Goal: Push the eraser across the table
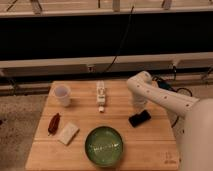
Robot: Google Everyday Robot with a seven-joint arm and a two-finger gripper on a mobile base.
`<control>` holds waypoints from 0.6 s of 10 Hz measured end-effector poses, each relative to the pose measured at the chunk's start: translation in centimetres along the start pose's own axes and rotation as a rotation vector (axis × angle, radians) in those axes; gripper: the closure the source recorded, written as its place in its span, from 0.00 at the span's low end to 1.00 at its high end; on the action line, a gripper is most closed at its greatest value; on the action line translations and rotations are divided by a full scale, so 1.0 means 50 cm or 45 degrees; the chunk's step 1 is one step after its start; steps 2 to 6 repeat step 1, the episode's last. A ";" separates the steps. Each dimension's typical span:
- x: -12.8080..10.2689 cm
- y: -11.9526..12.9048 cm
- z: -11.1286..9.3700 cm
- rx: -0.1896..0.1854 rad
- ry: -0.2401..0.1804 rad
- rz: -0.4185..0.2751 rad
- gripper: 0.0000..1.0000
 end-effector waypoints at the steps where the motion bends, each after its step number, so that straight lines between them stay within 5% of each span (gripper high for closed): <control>1: 0.002 0.002 0.001 0.000 0.000 -0.002 0.99; 6: 0.002 0.002 0.001 0.000 0.000 -0.002 0.99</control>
